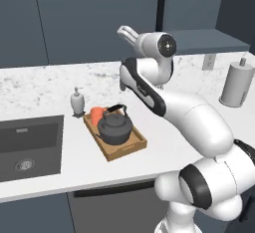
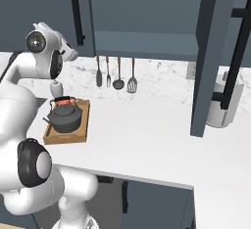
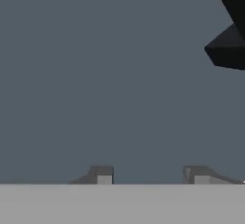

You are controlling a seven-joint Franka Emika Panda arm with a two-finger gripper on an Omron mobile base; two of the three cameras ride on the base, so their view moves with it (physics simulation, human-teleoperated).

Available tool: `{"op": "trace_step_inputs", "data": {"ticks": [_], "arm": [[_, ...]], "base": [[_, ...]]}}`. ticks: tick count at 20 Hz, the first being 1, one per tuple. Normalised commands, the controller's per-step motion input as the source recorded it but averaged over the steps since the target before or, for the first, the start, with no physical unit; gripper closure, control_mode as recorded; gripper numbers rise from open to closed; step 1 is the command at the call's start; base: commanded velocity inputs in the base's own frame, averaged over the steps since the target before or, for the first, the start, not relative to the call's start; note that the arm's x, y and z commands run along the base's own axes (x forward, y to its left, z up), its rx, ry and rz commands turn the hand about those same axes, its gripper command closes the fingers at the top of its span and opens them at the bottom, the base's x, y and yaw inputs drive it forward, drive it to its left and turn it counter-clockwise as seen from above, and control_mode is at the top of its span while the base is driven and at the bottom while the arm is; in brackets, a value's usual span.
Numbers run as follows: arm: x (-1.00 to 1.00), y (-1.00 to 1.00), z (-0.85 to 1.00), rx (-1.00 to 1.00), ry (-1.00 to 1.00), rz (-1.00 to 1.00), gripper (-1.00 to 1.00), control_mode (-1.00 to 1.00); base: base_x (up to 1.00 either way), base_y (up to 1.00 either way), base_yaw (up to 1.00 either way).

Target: Pick the kettle from the counter and place it on the tray. Then pick the mug from the cabinet and place it on the tray. Then close the cabinet doors.

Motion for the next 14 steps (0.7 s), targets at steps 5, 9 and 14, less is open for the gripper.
{"op": "trace_step_inputs", "data": {"ticks": [5,9,14], "arm": [[-0.43,-0.13,-0.48,0.00,-0.10,0.00,-1.00,-1.00],[-0.94,-0.33,0.16,0.00,-0.11,0.00,-1.00,-1.00],[-0.53,-0.42,0.67,-0.03,0.04,-0.01,-1.00,-1.00]], "base": [[0.00,0.00,0.00],[0.00,0.00,0.00],[0.00,0.00,0.00]]}}
